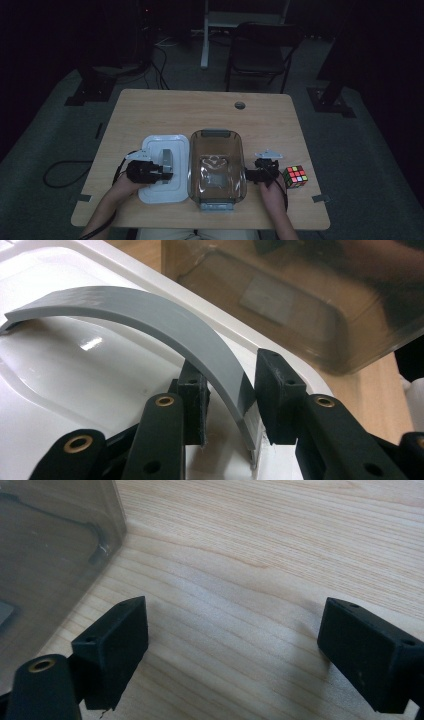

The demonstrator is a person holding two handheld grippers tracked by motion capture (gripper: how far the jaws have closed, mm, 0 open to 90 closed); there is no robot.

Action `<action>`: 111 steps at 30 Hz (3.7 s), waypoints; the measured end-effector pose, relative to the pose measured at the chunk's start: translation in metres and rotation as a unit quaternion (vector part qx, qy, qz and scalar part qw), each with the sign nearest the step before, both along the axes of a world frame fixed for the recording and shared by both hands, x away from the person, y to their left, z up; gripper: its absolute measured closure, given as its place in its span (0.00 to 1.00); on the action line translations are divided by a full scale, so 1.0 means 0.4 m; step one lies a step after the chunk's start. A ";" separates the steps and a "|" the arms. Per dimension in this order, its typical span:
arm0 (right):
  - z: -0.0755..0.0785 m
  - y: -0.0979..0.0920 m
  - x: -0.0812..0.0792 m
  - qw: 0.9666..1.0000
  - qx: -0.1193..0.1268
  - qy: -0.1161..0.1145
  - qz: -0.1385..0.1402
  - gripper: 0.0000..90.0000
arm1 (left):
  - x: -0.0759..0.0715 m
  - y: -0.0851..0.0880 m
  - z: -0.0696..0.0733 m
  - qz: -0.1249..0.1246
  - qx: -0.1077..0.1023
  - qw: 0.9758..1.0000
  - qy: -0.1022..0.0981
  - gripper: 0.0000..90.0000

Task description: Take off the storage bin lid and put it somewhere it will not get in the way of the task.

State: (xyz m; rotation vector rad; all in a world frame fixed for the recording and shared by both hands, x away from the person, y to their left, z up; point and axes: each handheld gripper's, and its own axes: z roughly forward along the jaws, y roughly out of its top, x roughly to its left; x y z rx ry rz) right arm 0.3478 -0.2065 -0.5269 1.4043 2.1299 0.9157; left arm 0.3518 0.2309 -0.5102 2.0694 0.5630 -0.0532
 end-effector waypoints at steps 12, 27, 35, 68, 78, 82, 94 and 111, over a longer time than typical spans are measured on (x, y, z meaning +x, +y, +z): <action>0.000 0.000 0.000 1.000 0.000 0.000 0.000 0.14 | 0.018 0.002 -0.024 0.019 0.011 1.000 0.000 0.68; 0.000 0.000 0.000 1.000 0.000 0.000 0.000 0.14 | 0.002 0.031 0.015 0.066 0.016 0.998 -0.019 0.37; 0.000 0.000 0.000 1.000 0.000 0.000 0.000 0.14 | -0.007 0.042 0.031 0.115 0.040 0.992 -0.029 0.16; 0.000 0.000 0.000 1.000 0.000 0.000 0.000 0.14 | -0.051 0.175 0.018 0.430 0.123 0.894 -0.038 0.01; 0.002 0.003 0.003 1.000 -0.003 0.006 -0.001 0.13 | -0.049 0.186 -0.007 0.474 0.169 0.864 -0.014 0.01; 0.006 0.003 0.005 1.000 -0.006 0.013 0.003 0.13 | -0.048 0.184 -0.019 0.476 0.175 0.862 -0.005 0.01; 0.038 0.007 -0.004 1.000 -0.003 0.026 0.010 0.14 | -0.043 0.189 -0.033 0.471 0.174 0.865 0.005 0.01; 0.191 -0.109 -0.093 0.997 0.015 -0.065 -0.043 0.14 | -0.036 0.179 -0.033 0.475 0.172 0.863 0.006 0.01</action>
